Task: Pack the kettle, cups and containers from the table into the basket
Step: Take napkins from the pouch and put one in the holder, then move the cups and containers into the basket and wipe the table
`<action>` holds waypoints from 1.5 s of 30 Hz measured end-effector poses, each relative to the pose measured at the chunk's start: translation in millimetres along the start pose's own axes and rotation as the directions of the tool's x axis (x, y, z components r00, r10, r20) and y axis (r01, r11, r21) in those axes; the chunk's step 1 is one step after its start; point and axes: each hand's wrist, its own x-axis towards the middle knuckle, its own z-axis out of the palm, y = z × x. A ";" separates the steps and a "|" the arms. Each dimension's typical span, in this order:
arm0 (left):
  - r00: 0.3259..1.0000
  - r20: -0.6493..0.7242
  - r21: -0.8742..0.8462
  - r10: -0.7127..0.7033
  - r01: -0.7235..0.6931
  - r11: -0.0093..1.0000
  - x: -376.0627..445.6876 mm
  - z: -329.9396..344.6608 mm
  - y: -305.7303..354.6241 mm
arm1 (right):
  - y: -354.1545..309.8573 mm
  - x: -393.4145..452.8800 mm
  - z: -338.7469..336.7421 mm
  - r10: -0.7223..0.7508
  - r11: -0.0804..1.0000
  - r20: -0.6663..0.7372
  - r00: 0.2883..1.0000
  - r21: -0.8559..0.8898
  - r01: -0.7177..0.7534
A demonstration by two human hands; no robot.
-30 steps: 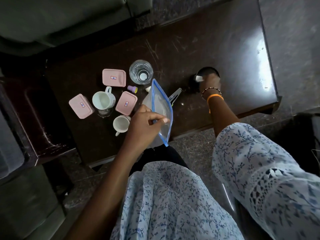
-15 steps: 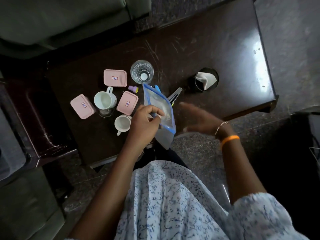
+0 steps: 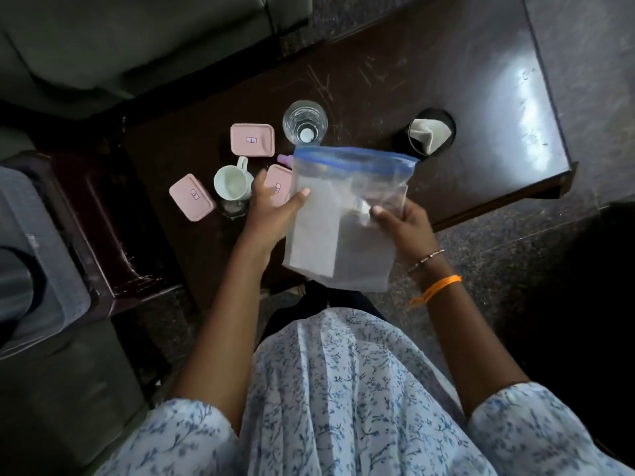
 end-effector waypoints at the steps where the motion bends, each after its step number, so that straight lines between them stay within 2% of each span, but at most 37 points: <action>1: 0.995 0.075 0.006 -0.065 0.065 0.998 2.9 -4.9 -2.5 | 0.6 -0.2 -1.4 0.025 0.999 0.000 1.000 0.029 -0.025; 3: 0.979 0.168 0.040 -0.114 0.109 0.993 4.9 -9.2 -7.1 | 1.9 1.4 -2.9 0.050 0.997 -0.022 0.999 0.056 -0.049; 7: 0.996 0.067 0.017 0.062 -0.064 0.998 0.9 -8.3 -14.1 | 5.3 1.3 -4.9 -0.002 0.999 -0.130 0.991 0.043 0.008; 9: 0.985 0.087 0.012 0.152 -0.154 0.988 -1.6 -8.3 -19.1 | 7.0 0.4 -7.5 -0.062 0.998 -0.102 0.993 -0.038 0.058; 12: 0.971 0.133 0.050 0.200 -0.208 0.977 -3.2 -9.4 -28.0 | 8.3 0.5 -14.4 -0.064 0.984 0.030 0.998 -0.164 0.068; 15: 0.978 0.123 0.051 0.169 -0.176 0.983 -3.0 -8.9 -36.0 | 14.2 0.1 -20.1 -0.042 0.957 0.084 0.996 -0.284 0.064; 19: 0.991 0.092 0.176 0.100 -0.115 0.978 -3.4 -3.6 -43.0 | 18.5 2.0 -28.7 -0.056 0.862 -0.017 0.998 -0.505 0.040; 22: 0.992 0.038 0.273 0.123 -0.128 0.953 -2.3 4.6 -45.5 | 16.9 4.0 -45.2 -0.018 0.911 -0.004 1.000 -0.412 0.015; 25: 0.992 0.109 0.324 0.058 -0.090 0.942 -1.1 16.4 -47.8 | 19.6 11.5 -58.5 0.020 0.934 -0.086 0.996 -0.353 -0.049; 27: 0.990 0.141 0.350 -0.011 -0.040 0.936 -0.4 26.3 -48.0 | 26.5 26.7 -69.4 -0.025 0.875 -0.162 0.986 -0.481 -0.057; 30: 0.971 0.221 0.383 -0.089 -0.003 0.924 0.3 39.6 -46.6 | 34.3 54.5 -83.7 -0.061 0.712 -0.233 0.971 -0.692 -0.121; 33: 0.954 0.290 0.388 -0.075 -0.045 0.921 3.4 49.7 -45.1 | 35.0 85.1 -87.0 -0.023 0.632 -0.220 0.975 -0.759 -0.156; 36: 0.947 0.311 0.406 -0.085 -0.051 0.912 6.6 58.0 -45.4 | 33.1 114.1 -81.0 0.009 0.653 -0.204 0.979 -0.740 -0.160; 38: 0.944 0.316 0.422 -0.095 -0.050 0.905 9.9 61.7 -44.8 | 31.1 127.8 -76.3 0.002 0.714 -0.239 0.971 -0.679 -0.168; 40: 0.948 0.304 0.412 -0.099 -0.037 0.910 14.3 63.9 -42.5 | 28.1 138.7 -74.3 0.033 0.845 -0.373 0.927 -0.485 -0.225; 42: 0.960 0.262 0.379 -0.094 -0.013 0.925 19.3 65.1 -37.8 | 23.0 148.3 -77.2 0.101 0.930 -0.514 0.852 -0.254 -0.264; 43: 0.967 0.237 0.364 -0.093 0.001 0.931 22.9 65.3 -34.6 | 19.3 152.7 -79.7 0.161 0.943 -0.527 0.835 -0.166 -0.287; 45: 0.975 0.199 0.350 -0.098 0.022 0.937 31.8 65.1 -27.8 | 11.7 160.6 -85.2 0.278 0.942 -0.439 0.854 -0.051 -0.333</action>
